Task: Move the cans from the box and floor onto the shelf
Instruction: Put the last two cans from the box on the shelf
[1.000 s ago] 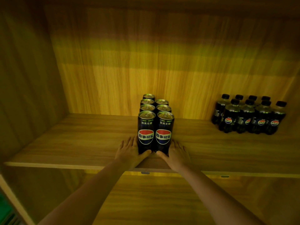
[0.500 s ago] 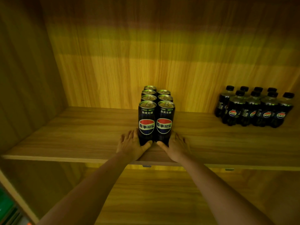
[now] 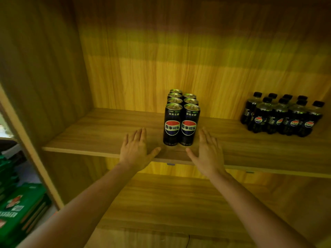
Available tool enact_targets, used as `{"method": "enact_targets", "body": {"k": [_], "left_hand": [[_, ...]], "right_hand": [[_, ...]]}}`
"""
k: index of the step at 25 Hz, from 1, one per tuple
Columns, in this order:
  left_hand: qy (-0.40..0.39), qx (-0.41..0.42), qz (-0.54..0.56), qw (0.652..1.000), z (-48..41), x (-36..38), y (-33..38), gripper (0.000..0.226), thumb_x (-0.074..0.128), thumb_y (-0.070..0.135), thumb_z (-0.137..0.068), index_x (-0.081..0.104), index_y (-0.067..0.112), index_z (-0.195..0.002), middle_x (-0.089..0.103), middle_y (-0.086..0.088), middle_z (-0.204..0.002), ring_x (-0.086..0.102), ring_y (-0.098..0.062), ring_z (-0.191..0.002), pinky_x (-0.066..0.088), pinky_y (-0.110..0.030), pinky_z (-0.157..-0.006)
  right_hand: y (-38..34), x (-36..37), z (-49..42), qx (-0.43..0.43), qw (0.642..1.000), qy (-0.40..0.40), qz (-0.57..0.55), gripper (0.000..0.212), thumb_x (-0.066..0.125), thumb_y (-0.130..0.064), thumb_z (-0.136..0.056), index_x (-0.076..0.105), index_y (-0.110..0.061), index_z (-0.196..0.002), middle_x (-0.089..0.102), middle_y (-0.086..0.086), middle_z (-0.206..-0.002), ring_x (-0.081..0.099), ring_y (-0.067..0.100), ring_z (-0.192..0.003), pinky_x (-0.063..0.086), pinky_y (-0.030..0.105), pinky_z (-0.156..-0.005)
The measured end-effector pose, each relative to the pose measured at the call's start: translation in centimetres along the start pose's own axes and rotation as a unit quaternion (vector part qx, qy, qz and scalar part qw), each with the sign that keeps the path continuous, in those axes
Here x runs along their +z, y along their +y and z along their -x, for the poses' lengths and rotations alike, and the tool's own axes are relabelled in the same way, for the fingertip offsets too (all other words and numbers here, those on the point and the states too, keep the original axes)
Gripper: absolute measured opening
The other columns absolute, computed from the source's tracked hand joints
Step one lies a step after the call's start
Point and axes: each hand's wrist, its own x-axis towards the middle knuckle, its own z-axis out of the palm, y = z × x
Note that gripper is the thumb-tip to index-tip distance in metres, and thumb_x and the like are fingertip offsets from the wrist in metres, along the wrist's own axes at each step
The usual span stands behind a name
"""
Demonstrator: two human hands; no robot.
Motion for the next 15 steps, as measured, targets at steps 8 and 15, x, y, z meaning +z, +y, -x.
{"method": "enact_targets", "body": {"k": [8, 15], "left_hand": [[-0.009, -0.001, -0.039, 0.999, 10.8, -10.3, -7.4, 0.091, 0.039, 0.062, -0.084, -0.001, 0.010, -0.148, 0.010, -0.009, -0.158, 0.010, -0.023, -0.145, 0.005, -0.040, -0.119], [0.038, 0.024, -0.053, 0.998, 17.8, -14.7, -18.9, 0.092, 0.047, 0.060, -0.082, 0.007, 0.010, -0.148, 0.016, -0.008, -0.157, 0.016, -0.024, -0.144, 0.011, -0.039, -0.116]], "right_hand": [[-14.1, -5.5, 5.5, -0.157, 0.986, -0.056, 0.014, 0.077, 0.047, -0.046, -0.088, 0.008, -0.012, -0.145, 0.004, 0.009, -0.157, 0.005, 0.023, -0.144, 0.007, 0.039, -0.117], [-26.6, -3.9, 11.4, -0.138, 0.988, -0.072, 0.004, 0.083, 0.049, -0.049, -0.085, 0.005, -0.012, -0.145, 0.003, 0.008, -0.157, 0.006, 0.022, -0.144, 0.008, 0.041, -0.118]]}}
